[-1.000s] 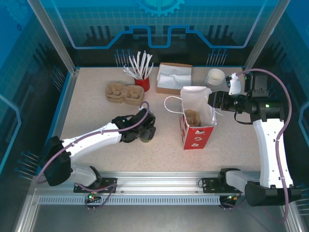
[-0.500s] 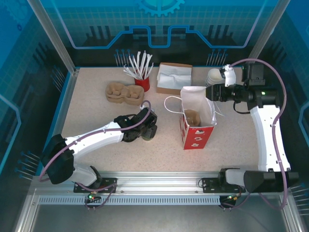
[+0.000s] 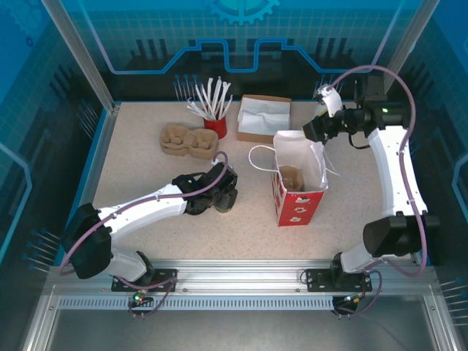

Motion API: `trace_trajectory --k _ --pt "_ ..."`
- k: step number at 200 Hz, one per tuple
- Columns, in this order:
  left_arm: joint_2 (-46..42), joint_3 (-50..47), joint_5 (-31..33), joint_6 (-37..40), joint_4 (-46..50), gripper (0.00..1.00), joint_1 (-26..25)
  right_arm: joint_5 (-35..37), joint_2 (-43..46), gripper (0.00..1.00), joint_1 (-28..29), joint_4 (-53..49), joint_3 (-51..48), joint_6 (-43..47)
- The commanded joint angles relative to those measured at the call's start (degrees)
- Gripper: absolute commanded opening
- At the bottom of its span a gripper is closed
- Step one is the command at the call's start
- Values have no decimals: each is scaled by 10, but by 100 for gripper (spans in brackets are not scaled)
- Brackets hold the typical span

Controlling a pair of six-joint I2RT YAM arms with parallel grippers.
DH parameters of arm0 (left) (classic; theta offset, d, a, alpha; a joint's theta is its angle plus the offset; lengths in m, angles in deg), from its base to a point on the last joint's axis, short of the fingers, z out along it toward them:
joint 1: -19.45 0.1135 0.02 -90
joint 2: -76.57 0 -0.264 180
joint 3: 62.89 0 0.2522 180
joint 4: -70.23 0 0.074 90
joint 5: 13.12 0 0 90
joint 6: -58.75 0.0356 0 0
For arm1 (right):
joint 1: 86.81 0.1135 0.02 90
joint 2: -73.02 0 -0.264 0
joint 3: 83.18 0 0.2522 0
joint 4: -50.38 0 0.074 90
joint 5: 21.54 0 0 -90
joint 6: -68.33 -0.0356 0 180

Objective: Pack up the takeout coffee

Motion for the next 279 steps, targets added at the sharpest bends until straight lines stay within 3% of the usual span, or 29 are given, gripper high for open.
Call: trace_trajectory --k 1,90,138,160,240,279 --pt "9 1 -70 -2 35 65 -1 14 -38 68 21 -53 41 113" --pt "14 18 -77 3 52 65 -1 6 -177 66 48 -184 173 222" --pt "16 23 -80 1 53 65 -1 36 -209 59 54 -195 193 240" --pt "20 25 -81 3 55 65 -1 11 -213 56 52 -191 191 241" --pt "21 32 -85 5 53 65 -1 31 -204 21 65 -163 178 232" --pt "6 29 -84 0 52 65 -1 33 -192 14 77 -162 186 205"
